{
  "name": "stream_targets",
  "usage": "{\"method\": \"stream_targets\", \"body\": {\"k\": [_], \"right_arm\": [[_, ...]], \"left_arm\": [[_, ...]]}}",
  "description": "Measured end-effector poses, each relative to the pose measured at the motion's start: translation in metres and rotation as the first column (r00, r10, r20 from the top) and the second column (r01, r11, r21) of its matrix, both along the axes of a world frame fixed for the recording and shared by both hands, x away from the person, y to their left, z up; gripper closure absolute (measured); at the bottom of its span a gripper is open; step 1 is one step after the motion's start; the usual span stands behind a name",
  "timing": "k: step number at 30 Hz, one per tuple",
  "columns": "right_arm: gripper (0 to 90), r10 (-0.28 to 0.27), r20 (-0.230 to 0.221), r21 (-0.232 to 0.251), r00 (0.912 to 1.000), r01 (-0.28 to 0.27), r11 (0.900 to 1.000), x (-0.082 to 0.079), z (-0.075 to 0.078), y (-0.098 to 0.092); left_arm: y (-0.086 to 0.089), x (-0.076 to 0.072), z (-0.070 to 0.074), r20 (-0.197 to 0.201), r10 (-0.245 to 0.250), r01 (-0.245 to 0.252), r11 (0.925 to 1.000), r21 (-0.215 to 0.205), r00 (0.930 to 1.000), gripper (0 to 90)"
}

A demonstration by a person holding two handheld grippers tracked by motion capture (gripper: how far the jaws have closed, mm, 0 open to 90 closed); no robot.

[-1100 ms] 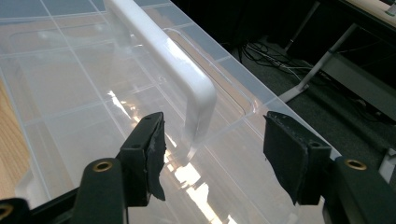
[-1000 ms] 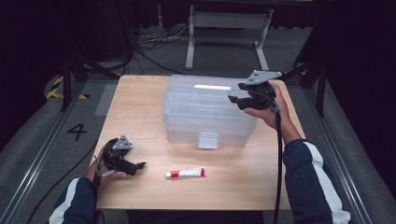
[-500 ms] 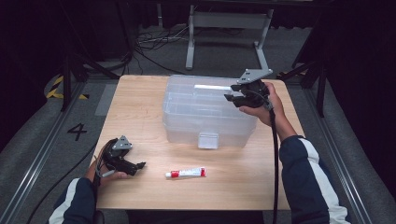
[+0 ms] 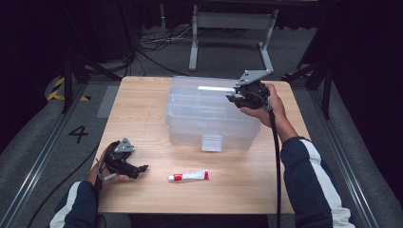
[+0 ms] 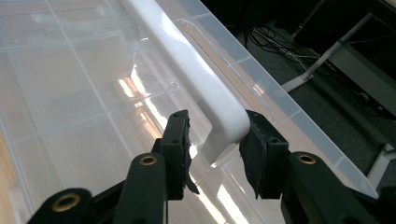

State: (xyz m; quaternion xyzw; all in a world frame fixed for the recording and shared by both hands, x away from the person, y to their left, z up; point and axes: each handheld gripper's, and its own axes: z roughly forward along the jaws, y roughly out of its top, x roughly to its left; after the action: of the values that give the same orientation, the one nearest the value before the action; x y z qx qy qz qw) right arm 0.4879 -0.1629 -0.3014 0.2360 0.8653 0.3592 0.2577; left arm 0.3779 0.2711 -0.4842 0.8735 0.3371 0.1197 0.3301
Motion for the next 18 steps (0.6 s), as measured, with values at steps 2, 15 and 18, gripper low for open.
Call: {"method": "stream_targets", "body": {"k": [2, 15, 18], "right_arm": [[66.3, -0.007, 0.003, -0.003, 1.0, 0.007, 1.0, 0.0008, -0.0002, 0.0011], [71.7, -0.048, 0.06, -0.035, 0.9971, 0.05, 0.998, -0.001, -0.0028, 0.0076], [71.9, -0.052, 0.06, -0.024, 0.9969, 0.053, 0.998, -0.0012, -0.0033, 0.0072]], "left_arm": [[0.0, 0.0002, -0.0001, 0.003, -0.002, 0.002, 1.0, 0.0, 1.0, 0.4], [0.0, 0.0003, -0.0001, 0.003, -0.002, 0.002, 1.0, 0.0, 1.0, 0.4], [-0.0001, 0.0006, 0.0001, 0.001, 0.001, -0.001, 1.0, -0.001, 1.0, 0.5]]}}
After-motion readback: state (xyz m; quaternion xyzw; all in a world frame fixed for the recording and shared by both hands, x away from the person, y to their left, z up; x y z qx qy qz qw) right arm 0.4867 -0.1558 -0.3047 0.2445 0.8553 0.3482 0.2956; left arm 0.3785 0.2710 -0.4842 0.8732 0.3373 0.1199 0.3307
